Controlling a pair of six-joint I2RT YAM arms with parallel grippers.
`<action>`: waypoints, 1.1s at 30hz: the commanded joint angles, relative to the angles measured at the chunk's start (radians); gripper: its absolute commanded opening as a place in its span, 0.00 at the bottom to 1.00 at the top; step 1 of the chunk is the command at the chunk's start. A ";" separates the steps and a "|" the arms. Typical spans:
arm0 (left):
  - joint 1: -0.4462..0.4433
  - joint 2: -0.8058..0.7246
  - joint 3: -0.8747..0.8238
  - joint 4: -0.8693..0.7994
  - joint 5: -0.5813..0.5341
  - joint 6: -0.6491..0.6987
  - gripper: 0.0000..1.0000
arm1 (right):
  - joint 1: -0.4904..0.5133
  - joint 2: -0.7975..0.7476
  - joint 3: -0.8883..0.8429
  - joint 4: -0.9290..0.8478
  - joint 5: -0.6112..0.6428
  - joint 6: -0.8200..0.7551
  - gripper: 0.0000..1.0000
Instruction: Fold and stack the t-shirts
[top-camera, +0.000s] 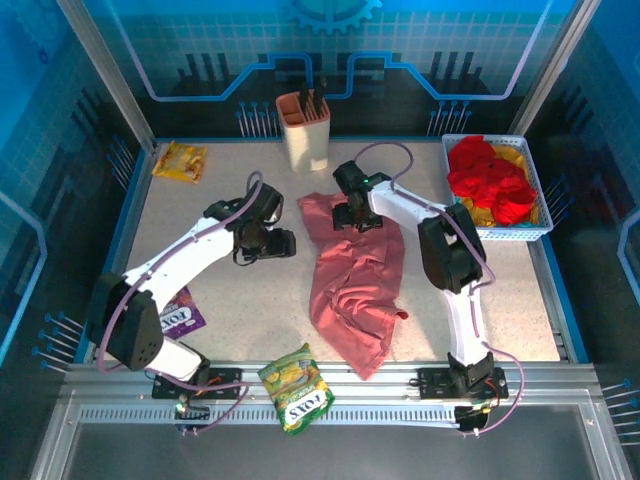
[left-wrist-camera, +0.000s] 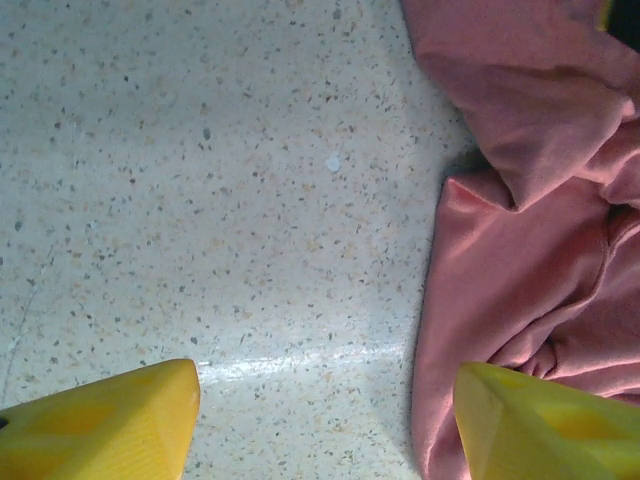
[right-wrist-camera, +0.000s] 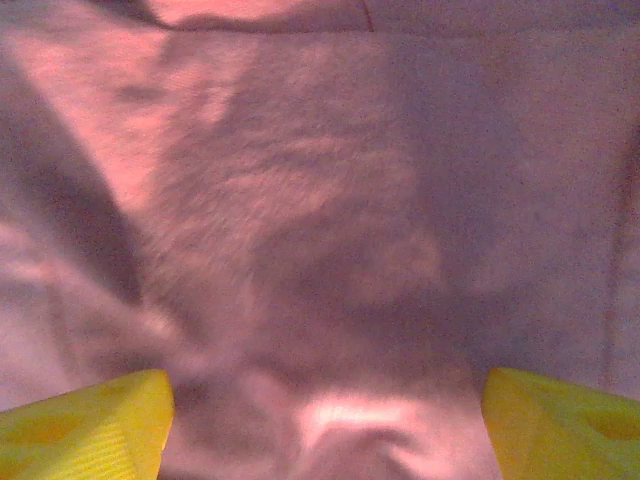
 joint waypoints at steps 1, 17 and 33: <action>-0.008 -0.087 -0.066 0.073 0.029 -0.052 0.69 | -0.047 0.082 0.101 -0.095 -0.004 -0.005 0.81; -0.159 -0.041 -0.134 0.140 0.112 -0.139 0.68 | -0.277 0.455 0.723 -0.289 -0.040 0.010 0.80; -0.243 -0.001 -0.285 0.248 0.299 -0.188 0.66 | -0.292 0.215 0.471 0.116 -0.196 -0.081 1.00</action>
